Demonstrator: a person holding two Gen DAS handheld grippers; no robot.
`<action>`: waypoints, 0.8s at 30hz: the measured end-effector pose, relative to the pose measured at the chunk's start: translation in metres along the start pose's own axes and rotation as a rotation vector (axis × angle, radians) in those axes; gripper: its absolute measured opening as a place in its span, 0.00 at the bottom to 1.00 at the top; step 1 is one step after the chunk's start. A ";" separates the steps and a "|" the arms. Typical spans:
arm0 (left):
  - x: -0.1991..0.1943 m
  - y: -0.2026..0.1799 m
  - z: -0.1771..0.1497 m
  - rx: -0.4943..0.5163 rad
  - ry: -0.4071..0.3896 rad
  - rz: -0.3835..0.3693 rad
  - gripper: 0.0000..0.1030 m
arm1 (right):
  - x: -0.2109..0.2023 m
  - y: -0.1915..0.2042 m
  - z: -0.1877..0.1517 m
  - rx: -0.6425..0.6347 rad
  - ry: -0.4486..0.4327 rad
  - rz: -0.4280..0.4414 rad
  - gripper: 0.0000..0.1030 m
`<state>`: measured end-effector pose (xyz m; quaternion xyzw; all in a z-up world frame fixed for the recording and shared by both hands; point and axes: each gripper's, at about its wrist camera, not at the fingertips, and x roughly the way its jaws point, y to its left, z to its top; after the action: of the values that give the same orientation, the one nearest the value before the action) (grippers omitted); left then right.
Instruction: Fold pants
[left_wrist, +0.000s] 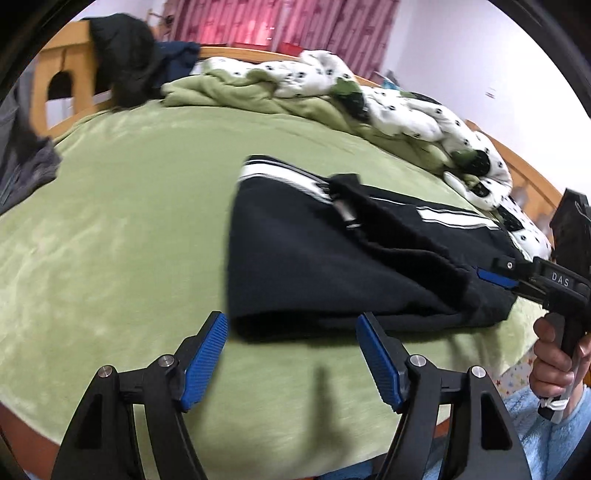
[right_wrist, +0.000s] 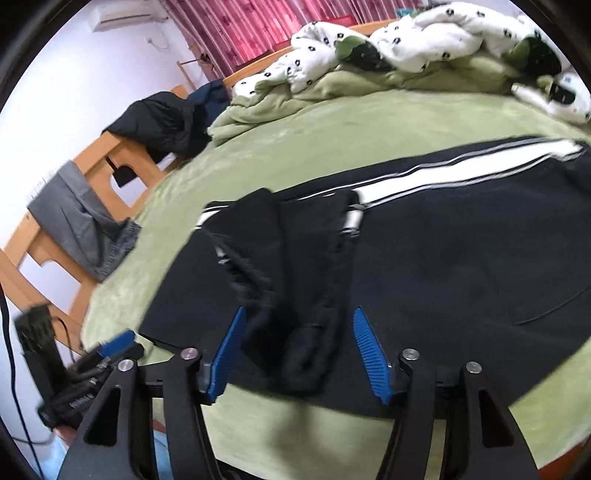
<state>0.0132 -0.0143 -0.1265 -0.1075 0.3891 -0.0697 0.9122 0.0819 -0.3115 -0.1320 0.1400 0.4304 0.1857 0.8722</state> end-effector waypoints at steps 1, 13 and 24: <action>-0.002 0.006 -0.001 -0.008 -0.006 0.002 0.68 | 0.002 0.005 -0.003 -0.006 -0.002 -0.013 0.59; -0.008 0.023 -0.005 -0.036 -0.054 -0.072 0.68 | 0.039 0.018 -0.016 -0.056 -0.004 -0.313 0.65; 0.041 0.011 -0.002 0.051 -0.001 0.073 0.68 | 0.070 0.007 0.005 0.046 0.052 -0.179 0.31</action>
<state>0.0404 -0.0129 -0.1592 -0.0698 0.3904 -0.0461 0.9168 0.1234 -0.2744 -0.1748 0.1160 0.4678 0.1007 0.8703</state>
